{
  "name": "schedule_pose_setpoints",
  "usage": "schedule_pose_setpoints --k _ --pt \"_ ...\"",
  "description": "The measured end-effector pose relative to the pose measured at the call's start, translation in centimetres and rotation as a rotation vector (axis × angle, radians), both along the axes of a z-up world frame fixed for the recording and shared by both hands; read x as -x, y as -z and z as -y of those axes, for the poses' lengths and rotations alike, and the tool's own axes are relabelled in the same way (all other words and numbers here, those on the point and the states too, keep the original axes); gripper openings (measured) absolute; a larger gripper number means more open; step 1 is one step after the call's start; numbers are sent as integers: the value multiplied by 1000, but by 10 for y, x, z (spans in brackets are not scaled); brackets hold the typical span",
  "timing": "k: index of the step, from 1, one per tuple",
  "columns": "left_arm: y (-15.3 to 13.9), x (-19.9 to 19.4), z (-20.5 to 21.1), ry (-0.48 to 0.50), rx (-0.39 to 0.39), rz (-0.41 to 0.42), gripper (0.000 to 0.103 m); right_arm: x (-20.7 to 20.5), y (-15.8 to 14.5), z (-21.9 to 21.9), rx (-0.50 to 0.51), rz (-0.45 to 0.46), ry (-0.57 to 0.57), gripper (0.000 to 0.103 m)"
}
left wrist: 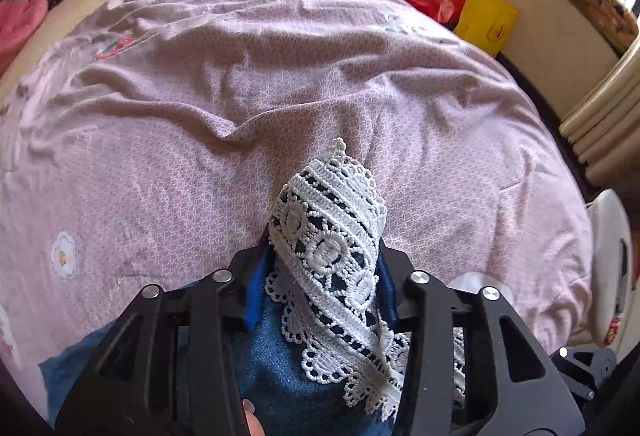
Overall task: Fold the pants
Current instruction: 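Grasp the lace hem with the left gripper while the right gripper grasps the lace beside it, then lift the lace hem with both grippers and fold it over the denim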
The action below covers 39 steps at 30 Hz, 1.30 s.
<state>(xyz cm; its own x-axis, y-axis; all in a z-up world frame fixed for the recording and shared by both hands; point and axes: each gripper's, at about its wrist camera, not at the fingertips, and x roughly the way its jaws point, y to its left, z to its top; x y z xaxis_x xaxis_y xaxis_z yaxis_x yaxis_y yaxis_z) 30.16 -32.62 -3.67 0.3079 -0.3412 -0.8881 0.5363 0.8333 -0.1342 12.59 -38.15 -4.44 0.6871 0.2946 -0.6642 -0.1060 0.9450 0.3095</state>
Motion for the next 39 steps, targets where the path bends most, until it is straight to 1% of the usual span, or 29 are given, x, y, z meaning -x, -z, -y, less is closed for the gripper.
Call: schedule_pose_setpoints --k 3,6,9,13,16,19,22,24,26,28,32,36,37,39 --pt "-7 1 -13 -15 85 -22 26 6 -11 -8 -4 35 -31 19" --pt "-22 3 -40 -40 205 -30 26 11 -23 -20 15 73 -68 19" --pt "-37 11 -63 -53 301 -22 26 16 -37 -36 27 114 -114 19" --pt "-52 22 -110 -84 439 2 26 24 -58 -64 43 169 -180 19" --pt "-54 30 -152 -135 540 3 27 28 -70 -91 70 202 -240 19" --pt "-48 33 -190 -193 603 -12 30 30 -75 -128 112 218 -325 19" --pt "-35 35 -224 -254 626 -37 33 28 -68 -162 143 215 -409 19" --pt "-26 36 -241 -286 636 -68 45 29 -59 -183 155 197 -452 19" --pt "-18 39 -260 -329 638 -93 49 30 -48 -204 173 178 -498 19" --pt "-12 44 -274 -358 620 -104 51 32 -37 -222 174 155 -544 19" --pt "-4 53 -294 -372 611 -123 61 39 -19 -257 220 116 -620 19" --pt "3 59 -306 -383 634 -133 65 46 -11 -272 246 101 -652 19" --pt "4 59 -306 -383 632 -136 65 48 -11 -273 250 102 -654 20" --pt "5 58 -303 -382 610 -137 65 53 -16 -267 236 107 -652 24"
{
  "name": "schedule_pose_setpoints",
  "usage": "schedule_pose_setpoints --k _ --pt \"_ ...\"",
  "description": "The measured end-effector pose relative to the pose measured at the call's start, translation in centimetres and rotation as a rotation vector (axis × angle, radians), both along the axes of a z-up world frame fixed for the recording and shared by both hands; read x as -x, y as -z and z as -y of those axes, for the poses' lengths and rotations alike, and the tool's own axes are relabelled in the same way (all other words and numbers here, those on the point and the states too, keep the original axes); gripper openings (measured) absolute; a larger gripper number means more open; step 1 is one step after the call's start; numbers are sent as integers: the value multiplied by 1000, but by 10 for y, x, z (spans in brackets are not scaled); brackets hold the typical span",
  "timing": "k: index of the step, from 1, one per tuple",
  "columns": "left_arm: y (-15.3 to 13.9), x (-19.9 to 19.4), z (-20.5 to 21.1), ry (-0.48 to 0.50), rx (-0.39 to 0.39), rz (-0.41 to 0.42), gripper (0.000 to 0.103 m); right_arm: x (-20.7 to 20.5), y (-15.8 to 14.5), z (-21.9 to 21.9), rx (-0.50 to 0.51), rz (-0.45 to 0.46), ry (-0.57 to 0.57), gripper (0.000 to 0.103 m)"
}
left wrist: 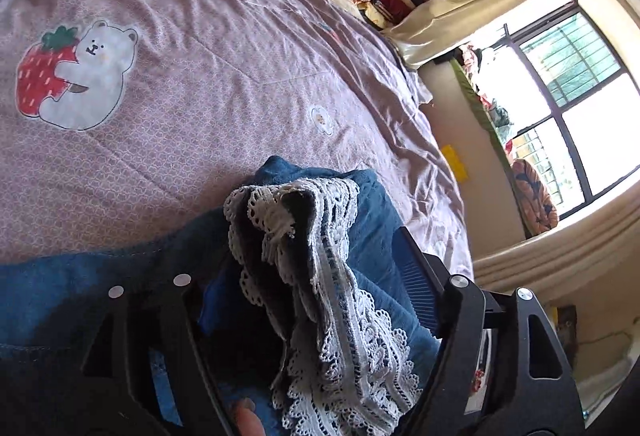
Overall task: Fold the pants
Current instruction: 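Lift the lace hem with both grippers and fold it over the denim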
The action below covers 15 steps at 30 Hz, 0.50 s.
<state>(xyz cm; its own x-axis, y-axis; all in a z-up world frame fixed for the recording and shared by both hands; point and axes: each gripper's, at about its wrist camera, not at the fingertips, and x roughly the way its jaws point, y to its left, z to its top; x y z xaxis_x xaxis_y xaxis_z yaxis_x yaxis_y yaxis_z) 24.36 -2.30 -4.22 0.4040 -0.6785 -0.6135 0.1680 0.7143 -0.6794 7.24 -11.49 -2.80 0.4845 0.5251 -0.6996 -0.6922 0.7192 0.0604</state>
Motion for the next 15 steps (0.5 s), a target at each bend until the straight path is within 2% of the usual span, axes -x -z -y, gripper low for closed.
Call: schedule_pose_setpoints --k 2,3,5,6,8,9,11,15 --pt "0 -3 8 17 -16 -7 65 7 -9 19 -50 3 34 47" --pt "0 -4 11 23 -31 -5 61 10 -14 30 -75 8 57 50" --pt "-1 -6 17 32 -77 -4 52 15 -23 58 -109 30 101 51" --pt "-1 -7 17 25 -101 -9 52 17 -24 69 -90 43 127 51" --pt "0 -7 11 19 -85 -10 53 22 -23 80 -29 76 153 51" --pt "-2 -4 8 21 -74 -3 57 28 -22 83 -1 95 153 51" --pt "-4 2 5 15 -92 7 61 30 -21 81 71 132 123 51" --pt "-3 7 0 17 -109 -3 61 32 -9 55 255 238 18 51"
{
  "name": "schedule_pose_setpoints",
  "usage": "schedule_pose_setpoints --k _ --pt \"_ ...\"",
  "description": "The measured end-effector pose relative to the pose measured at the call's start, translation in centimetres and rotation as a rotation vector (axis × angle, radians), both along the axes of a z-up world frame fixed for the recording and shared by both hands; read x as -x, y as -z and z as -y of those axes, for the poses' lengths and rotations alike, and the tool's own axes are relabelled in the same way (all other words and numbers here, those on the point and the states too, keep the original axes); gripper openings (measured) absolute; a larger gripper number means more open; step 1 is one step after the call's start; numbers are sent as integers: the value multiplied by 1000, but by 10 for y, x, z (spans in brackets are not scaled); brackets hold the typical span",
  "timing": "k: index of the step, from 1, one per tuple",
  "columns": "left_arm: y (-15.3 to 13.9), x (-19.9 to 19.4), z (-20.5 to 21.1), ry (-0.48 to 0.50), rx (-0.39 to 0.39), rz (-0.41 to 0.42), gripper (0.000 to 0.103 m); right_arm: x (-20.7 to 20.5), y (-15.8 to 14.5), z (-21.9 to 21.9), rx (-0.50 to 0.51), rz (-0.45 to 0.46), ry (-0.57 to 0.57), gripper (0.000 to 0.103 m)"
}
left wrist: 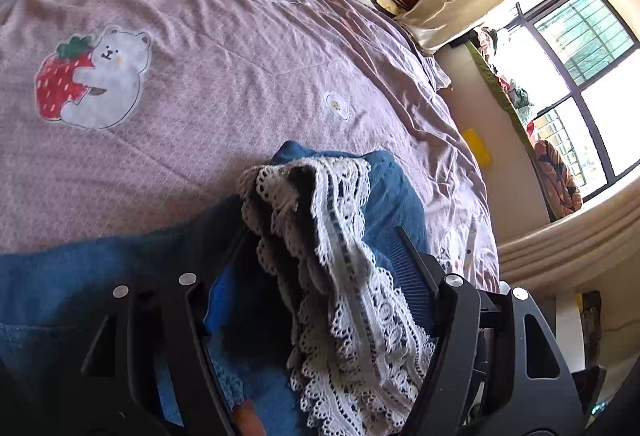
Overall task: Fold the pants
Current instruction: 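Lift the lace hem with both grippers and fold it over the denim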
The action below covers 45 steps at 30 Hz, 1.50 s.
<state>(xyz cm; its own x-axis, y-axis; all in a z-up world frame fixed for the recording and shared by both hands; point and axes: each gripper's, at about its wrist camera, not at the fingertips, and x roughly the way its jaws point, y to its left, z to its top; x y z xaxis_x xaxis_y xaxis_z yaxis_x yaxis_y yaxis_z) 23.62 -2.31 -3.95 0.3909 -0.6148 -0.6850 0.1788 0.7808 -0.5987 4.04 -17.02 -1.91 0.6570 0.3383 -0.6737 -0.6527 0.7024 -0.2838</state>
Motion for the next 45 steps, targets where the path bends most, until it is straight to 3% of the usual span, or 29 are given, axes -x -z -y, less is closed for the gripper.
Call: schedule_pose_setpoints --k 2,3,4,7,9,10,15,17,19,23,25,27,29,30,33,37,41,45 --pt "0 2 0 2 -10 2 61 -10 14 -16 72 16 -22 48" --pt "0 2 0 1 -10 2 61 -12 19 -20 101 12 -37 40" --pt "0 1 0 1 -11 0 61 -17 24 -25 114 -13 -56 14" --pt "0 0 2 3 -21 -5 61 -27 18 -29 21 -71 -48 9" --pt "-2 -3 0 4 -30 -7 61 -29 0 -27 -157 -140 -66 9" --pt "-3 -4 0 3 -36 -7 61 -31 -5 -29 -198 -157 -61 9" --pt "-2 -9 -1 2 -51 -18 61 -30 17 -47 -100 -135 -38 15" --pt "0 -9 0 11 -63 -21 61 -24 17 -41 -127 -140 -41 27" --pt "1 -9 3 18 -71 -18 61 -14 13 -37 -132 -101 -65 52" --pt "3 -13 5 12 -66 -25 61 -19 19 -42 -74 -91 -39 51" --pt "3 -14 7 11 -72 -26 53 -30 26 -46 -44 -107 -32 51" --pt "5 -15 8 3 -92 -30 31 -39 34 -49 -26 -131 -42 40" --pt "8 -16 7 1 -92 -42 18 -45 32 -45 -81 -170 -35 15" --pt "7 -15 6 2 -97 -40 16 -47 29 -43 -110 -186 -28 14" --pt "-2 -7 4 -5 -106 -10 15 -48 8 -31 -248 -220 -33 14" --pt "0 -1 3 -19 -172 20 15 -50 17 -33 -236 -251 -37 16" --pt "9 -2 5 -19 -197 32 21 -53 30 -41 -243 -287 -28 37" --pt "4 2 0 -45 -198 52 28 -34 21 -39 -276 -307 -41 48"
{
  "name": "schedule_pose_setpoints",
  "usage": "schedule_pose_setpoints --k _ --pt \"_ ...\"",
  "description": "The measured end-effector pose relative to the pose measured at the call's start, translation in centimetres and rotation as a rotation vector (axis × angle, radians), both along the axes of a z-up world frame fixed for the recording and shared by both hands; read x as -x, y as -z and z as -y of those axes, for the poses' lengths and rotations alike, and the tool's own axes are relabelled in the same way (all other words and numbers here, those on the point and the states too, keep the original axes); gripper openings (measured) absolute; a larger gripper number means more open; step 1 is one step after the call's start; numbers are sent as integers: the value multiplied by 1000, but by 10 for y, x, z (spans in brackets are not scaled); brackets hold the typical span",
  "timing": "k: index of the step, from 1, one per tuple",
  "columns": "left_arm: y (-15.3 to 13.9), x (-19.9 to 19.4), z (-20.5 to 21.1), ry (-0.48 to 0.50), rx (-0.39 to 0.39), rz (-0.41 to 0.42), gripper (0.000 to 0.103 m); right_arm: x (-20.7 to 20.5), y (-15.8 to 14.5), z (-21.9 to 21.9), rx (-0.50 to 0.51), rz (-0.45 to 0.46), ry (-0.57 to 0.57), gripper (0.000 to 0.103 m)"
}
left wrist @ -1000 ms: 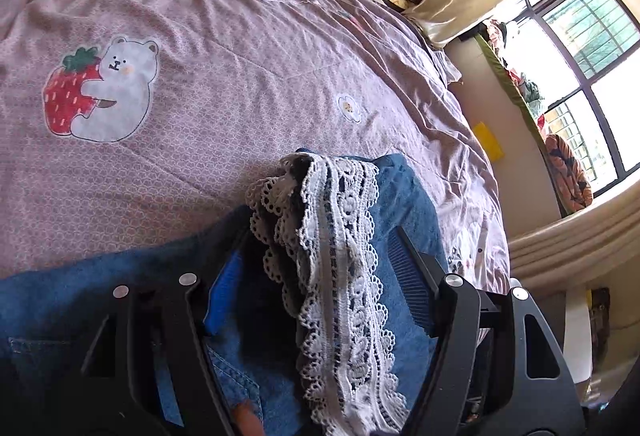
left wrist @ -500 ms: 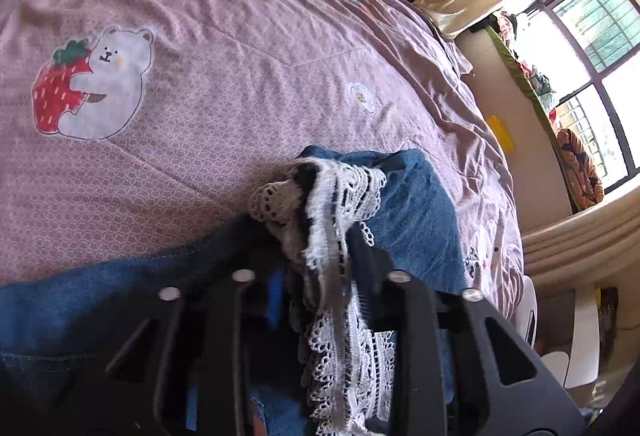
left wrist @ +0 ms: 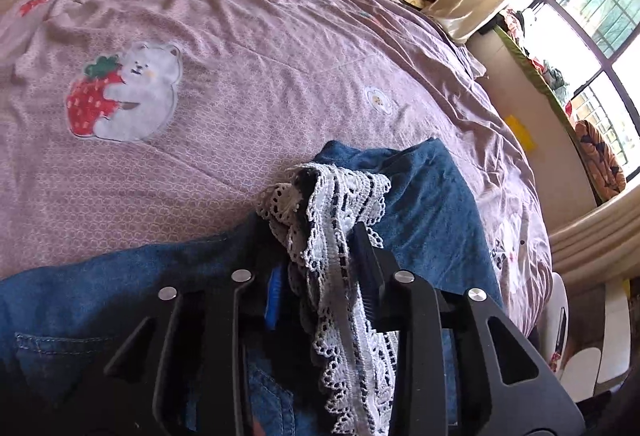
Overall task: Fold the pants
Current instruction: 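Lift the lace hem with both grippers and fold it over the denim, then lower the folded hem onto the pants and open both grippers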
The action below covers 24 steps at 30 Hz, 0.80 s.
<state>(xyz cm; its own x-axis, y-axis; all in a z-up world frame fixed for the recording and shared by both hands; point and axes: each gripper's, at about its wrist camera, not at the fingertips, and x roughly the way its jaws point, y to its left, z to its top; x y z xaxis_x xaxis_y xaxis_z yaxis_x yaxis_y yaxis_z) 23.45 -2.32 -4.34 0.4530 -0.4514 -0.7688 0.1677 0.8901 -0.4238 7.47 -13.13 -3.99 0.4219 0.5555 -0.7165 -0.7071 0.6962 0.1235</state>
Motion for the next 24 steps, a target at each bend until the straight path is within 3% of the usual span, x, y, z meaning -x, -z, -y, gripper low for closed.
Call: schedule_pose_setpoints --k 2,7,12,14,17,20,24 --pt "-9 5 -4 -23 -13 32 40 4 -14 11 -55 6 16 50" --pt "-35 19 -18 -81 -40 107 45 0 -41 50 -121 73 170 51" --pt "-53 35 -1 -31 -14 157 47 -27 -24 82 -83 14 338 51" --pt "-48 41 20 34 -3 156 48 -27 -8 90 -68 -41 362 51" --pt "-28 40 45 89 -57 136 49 -28 16 91 -39 -109 377 53" --pt "-5 33 58 93 -147 132 50 -20 23 89 -42 -98 379 56" --pt "3 31 59 83 -151 135 51 -17 26 86 -38 -102 374 60"
